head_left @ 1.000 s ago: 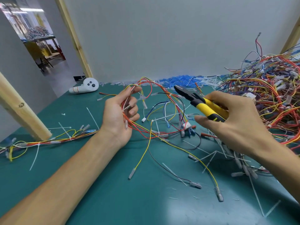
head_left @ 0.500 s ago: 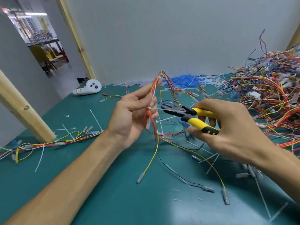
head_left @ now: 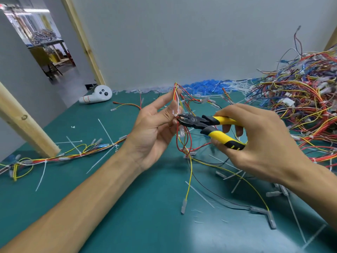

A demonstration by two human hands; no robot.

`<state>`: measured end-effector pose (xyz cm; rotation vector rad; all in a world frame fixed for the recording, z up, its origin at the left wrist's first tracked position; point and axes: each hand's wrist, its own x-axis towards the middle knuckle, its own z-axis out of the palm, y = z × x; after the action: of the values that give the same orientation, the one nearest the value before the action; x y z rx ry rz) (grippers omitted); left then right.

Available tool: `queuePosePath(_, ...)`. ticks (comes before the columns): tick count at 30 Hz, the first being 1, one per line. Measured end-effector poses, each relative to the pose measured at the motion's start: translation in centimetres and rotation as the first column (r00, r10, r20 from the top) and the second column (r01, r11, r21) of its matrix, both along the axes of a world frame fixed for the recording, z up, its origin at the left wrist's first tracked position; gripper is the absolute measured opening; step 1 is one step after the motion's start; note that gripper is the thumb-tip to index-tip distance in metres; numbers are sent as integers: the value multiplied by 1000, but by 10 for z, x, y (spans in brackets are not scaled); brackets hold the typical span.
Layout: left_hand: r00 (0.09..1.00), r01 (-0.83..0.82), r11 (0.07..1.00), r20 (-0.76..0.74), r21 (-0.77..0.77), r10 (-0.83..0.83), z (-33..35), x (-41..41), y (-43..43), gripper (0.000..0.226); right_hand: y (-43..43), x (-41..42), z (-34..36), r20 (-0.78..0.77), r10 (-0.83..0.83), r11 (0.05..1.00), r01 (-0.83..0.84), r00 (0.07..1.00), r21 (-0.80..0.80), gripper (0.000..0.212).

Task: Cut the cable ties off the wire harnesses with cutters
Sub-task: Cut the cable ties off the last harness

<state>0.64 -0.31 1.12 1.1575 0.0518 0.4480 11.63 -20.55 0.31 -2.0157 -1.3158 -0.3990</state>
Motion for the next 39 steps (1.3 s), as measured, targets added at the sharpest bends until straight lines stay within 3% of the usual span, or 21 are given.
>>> queuePosePath(5,1000,-21,1000,14,-1,21,1,1,-2,55,-1,-1,5,30,-57,998,57,998,2,33)
queuePosePath(12,998,-61,997,1,-37,61,0,2,-5,58,0,-6,5,-80,-66,998,65,995,-6,25)
queuePosePath(19,1000,-10,999,21,-38,11,0,-1,-5,34,1,-5,5,-375,54,998,-59,925,-1,31)
queuePosePath(32,987,-161,977,-6,140,163,0,1,-1,25,3,-10,7,-398,51,996,-77,916,-50,41)
queuePosePath(39,984,-178,981,-6,78,179,1,0,-4,24,5,-11,5,-515,79,995,-96,854,-6,32)
